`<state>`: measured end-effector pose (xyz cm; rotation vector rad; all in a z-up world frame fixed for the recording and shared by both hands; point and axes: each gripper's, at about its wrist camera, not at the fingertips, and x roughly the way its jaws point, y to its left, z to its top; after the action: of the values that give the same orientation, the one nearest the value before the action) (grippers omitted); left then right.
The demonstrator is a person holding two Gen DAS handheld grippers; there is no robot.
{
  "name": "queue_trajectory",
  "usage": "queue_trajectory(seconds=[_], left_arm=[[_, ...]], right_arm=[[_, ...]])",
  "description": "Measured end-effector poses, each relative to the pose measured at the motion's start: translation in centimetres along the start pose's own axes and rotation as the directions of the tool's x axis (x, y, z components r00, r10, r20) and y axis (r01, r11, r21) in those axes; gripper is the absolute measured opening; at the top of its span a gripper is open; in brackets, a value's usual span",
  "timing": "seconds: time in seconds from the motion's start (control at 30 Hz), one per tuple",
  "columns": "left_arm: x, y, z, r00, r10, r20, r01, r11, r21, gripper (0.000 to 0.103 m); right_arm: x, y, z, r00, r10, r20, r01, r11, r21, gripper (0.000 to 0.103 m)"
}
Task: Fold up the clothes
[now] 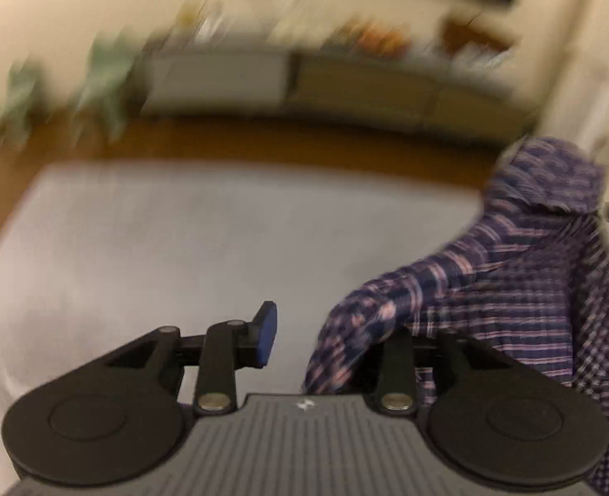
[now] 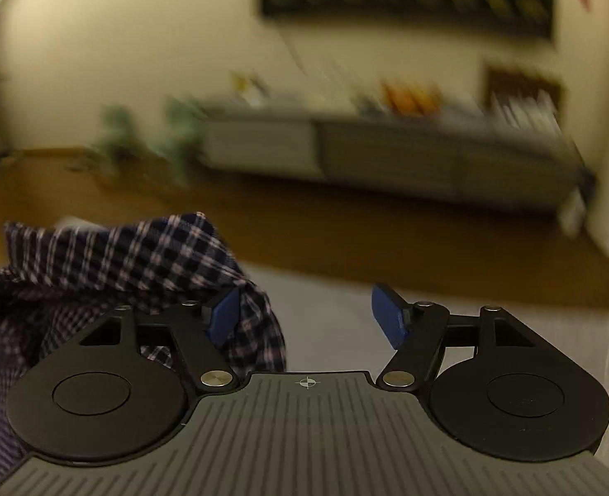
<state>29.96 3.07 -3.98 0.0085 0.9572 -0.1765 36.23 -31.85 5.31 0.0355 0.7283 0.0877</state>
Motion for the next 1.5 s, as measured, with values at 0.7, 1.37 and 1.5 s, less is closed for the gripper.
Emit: queue_trajectory(seconds=[0.7,1.37,1.5], left_arm=[[-6.4,-4.3,-16.0,0.96,-0.252,-0.124,0.258,0.966,0.034,0.066],[-6.0,17.2,-7.0,0.97,0.243,0.025,-0.211,0.884,-0.418,0.027],[-5.6,17.6,-10.0,0.987,0.134,0.092,-0.073,0.868,-0.49,0.052]], right_arm=[[-18.1,1.6,-29.2,0.961,0.193,-0.196,-0.176,0.979,0.098,0.069],[-17.3,-3.1,-20.5,0.997,-0.016,-0.079,0.017,1.0,0.015,0.082],[-16.3,2.0,-26.8,0.989,0.007,-0.15,-0.016,0.998,-0.057,0.083]])
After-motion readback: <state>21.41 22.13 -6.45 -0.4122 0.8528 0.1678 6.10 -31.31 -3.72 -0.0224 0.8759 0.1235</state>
